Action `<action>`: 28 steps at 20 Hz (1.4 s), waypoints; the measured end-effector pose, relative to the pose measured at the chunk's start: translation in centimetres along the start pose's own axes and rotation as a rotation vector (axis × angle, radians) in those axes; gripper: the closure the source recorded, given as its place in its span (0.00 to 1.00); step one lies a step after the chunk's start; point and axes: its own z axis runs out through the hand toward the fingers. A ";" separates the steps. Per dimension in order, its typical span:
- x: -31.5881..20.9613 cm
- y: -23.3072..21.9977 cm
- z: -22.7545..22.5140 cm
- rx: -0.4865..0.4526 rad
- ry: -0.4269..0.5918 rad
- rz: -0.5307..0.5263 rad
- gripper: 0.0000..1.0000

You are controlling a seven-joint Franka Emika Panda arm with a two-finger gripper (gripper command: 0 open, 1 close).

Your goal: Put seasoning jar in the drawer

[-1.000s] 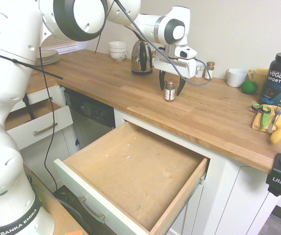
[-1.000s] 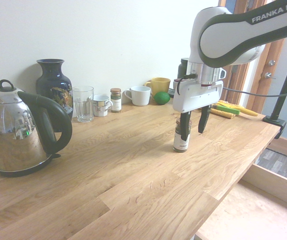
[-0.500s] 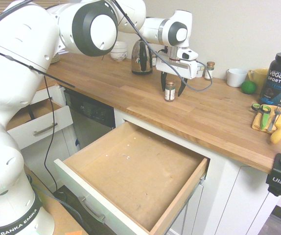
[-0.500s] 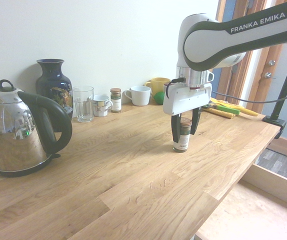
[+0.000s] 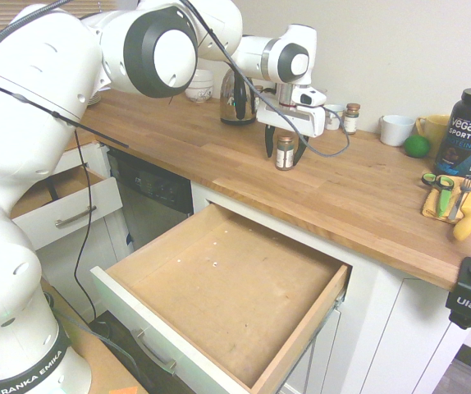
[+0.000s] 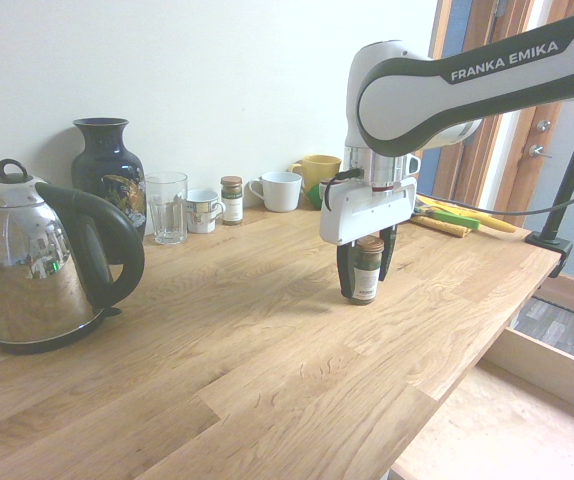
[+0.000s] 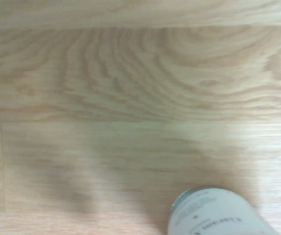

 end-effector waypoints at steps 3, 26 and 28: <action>-0.2 -0.2 0.2 -0.002 -0.002 -0.003 1.00; -0.2 -0.2 -0.7 0.007 0.016 -0.003 1.00; -0.1 0.0 -1.8 0.016 0.027 0.000 1.00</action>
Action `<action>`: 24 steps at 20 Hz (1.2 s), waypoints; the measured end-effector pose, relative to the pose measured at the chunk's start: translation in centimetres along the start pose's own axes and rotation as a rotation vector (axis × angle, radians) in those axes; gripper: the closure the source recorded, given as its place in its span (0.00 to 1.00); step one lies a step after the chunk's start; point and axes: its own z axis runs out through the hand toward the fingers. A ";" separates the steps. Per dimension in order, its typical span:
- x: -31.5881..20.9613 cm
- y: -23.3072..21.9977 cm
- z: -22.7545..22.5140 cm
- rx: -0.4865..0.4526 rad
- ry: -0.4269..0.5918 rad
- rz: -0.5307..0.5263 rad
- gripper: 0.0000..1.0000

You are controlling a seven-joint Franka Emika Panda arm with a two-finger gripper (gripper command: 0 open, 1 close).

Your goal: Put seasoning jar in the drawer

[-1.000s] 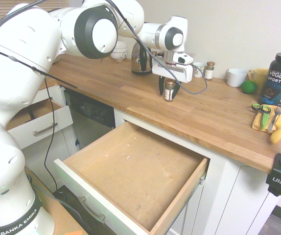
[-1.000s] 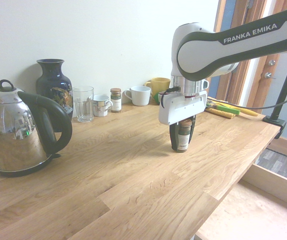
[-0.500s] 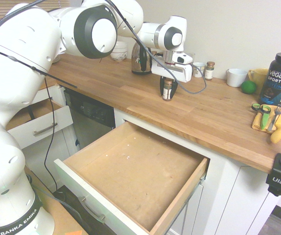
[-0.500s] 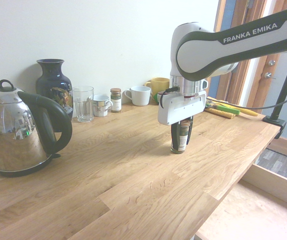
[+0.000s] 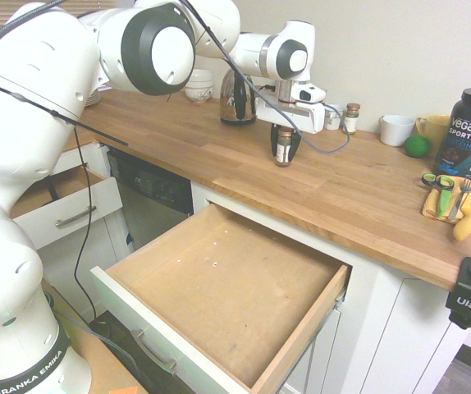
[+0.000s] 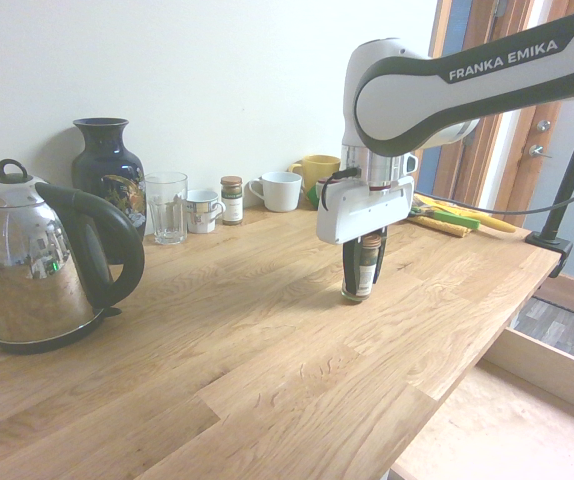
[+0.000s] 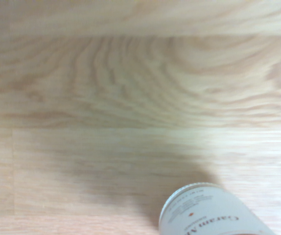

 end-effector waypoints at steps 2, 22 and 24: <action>0.0 0.3 -1.3 0.010 0.012 0.003 1.00; -8.0 14.6 -4.4 0.052 0.043 0.049 1.00; -9.3 16.8 -3.6 0.055 0.040 0.054 1.00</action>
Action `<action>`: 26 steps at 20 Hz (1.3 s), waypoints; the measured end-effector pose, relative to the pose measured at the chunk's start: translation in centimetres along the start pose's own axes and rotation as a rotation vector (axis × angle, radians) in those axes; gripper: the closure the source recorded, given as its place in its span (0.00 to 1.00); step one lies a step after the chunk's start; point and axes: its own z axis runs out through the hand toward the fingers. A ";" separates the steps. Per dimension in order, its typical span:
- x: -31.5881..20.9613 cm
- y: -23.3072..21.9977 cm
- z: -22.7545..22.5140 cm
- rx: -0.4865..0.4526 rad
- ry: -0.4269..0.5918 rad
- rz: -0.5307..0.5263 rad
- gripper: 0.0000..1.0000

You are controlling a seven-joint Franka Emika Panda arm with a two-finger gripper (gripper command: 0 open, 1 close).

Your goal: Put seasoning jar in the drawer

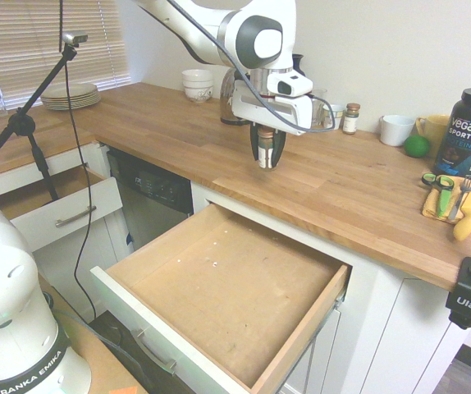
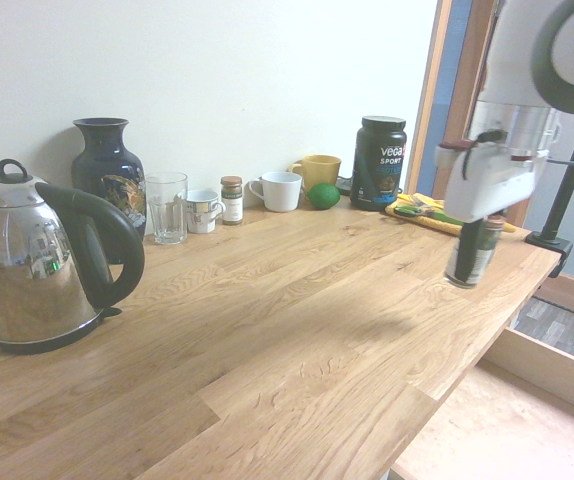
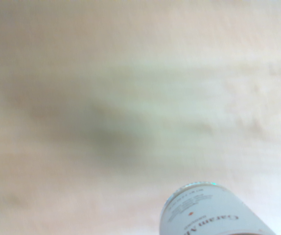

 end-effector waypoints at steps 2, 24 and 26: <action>-1.3 2.4 0.9 0.001 -0.003 0.002 1.00; -10.7 13.4 15.3 -0.016 0.030 -0.011 1.00; -10.6 13.3 16.9 -0.026 0.028 -0.007 1.00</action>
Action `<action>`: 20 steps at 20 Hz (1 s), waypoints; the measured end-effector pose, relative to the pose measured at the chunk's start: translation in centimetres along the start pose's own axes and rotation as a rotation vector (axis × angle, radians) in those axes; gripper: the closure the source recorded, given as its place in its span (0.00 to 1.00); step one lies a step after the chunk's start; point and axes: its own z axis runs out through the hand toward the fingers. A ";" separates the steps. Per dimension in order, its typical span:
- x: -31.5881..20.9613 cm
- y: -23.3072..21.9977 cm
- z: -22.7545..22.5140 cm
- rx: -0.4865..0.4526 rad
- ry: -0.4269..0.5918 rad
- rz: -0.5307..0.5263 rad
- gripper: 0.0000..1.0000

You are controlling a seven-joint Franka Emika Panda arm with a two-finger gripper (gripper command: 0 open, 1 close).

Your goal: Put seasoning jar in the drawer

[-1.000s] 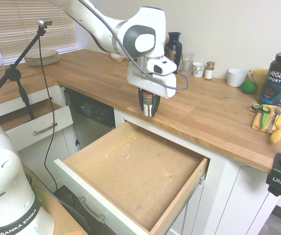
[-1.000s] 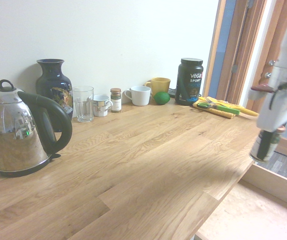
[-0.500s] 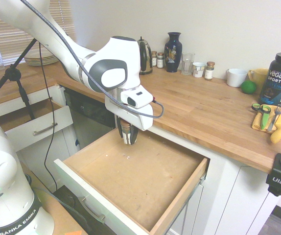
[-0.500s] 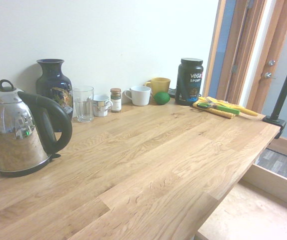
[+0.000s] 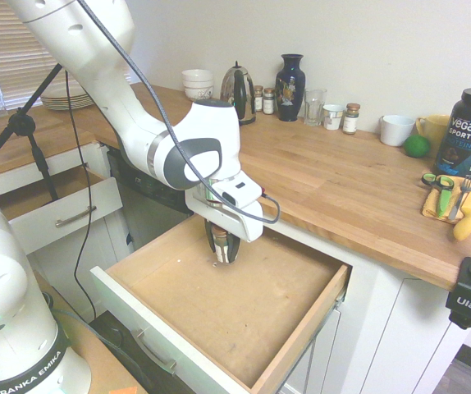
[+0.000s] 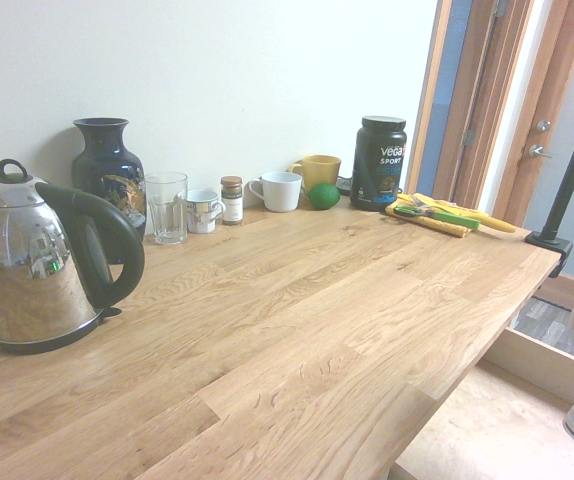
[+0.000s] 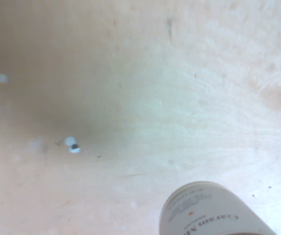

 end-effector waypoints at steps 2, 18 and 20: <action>0.0 -0.1 1.2 -0.007 -0.004 0.004 1.00; -0.7 0.4 7.9 -0.024 -0.027 0.052 1.00; -0.6 0.5 8.2 -0.024 -0.026 0.055 1.00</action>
